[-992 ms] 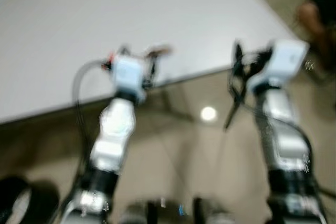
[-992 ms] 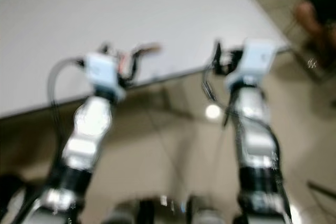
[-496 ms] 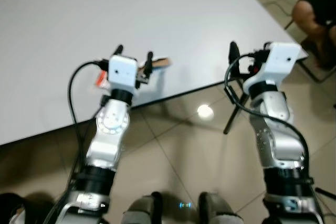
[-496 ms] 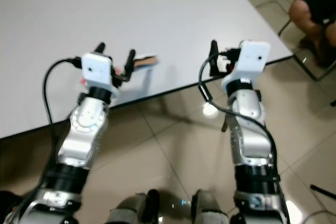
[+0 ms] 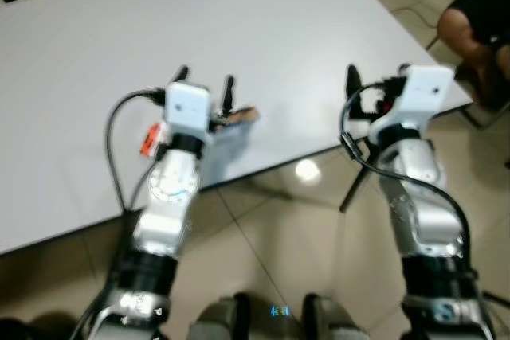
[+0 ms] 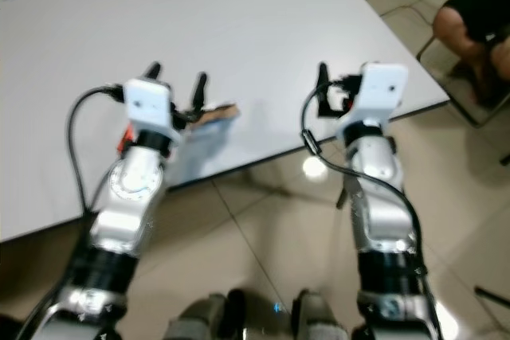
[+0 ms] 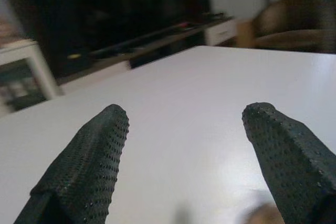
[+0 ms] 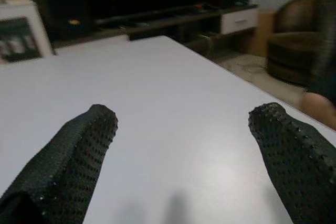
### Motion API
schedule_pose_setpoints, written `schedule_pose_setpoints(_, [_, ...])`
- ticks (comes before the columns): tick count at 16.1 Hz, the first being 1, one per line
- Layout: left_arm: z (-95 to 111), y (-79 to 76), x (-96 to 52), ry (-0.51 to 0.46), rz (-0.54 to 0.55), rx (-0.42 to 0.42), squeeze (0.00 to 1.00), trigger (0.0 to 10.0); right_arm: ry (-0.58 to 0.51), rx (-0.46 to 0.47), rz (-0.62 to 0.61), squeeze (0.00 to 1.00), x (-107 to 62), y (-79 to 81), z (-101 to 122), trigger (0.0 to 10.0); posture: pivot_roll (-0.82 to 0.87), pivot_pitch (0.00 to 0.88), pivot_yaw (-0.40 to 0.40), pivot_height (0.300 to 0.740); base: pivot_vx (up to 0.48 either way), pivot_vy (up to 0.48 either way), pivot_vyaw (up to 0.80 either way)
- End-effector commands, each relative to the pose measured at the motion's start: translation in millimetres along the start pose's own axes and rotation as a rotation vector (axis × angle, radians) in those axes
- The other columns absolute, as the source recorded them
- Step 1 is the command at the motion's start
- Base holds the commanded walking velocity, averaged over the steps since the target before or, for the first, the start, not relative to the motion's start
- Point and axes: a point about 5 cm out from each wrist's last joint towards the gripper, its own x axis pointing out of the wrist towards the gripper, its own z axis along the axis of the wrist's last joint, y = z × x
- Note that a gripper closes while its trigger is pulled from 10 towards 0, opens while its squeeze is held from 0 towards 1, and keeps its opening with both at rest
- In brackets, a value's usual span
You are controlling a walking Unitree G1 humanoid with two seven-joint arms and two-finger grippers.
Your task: Picking trash to rubbish bin
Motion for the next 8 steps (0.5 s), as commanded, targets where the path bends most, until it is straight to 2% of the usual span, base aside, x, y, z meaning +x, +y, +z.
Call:
schedule_pose_setpoints(1, [-3.1, 4.0, -3.9, 0.009, 0.008, 0.003, 0.00, 10.0, -0.002, 0.006, 0.004, 0.00, -1.0, 1.7, 0.8, 10.0, 0.01, 0.229, 0.064, 0.740, 0.000, 0.000, 0.00])
schedule_pose_setpoints(8, [-6.7, 6.5, -0.8, 0.028, -0.018, 0.028, 0.00, 10.0, 0.003, -0.002, 0.015, 0.00, 0.5, 2.5, 0.7, 10.0, 0.01, 0.228, 0.060, 0.740, 0.000, 0.000, 0.00])
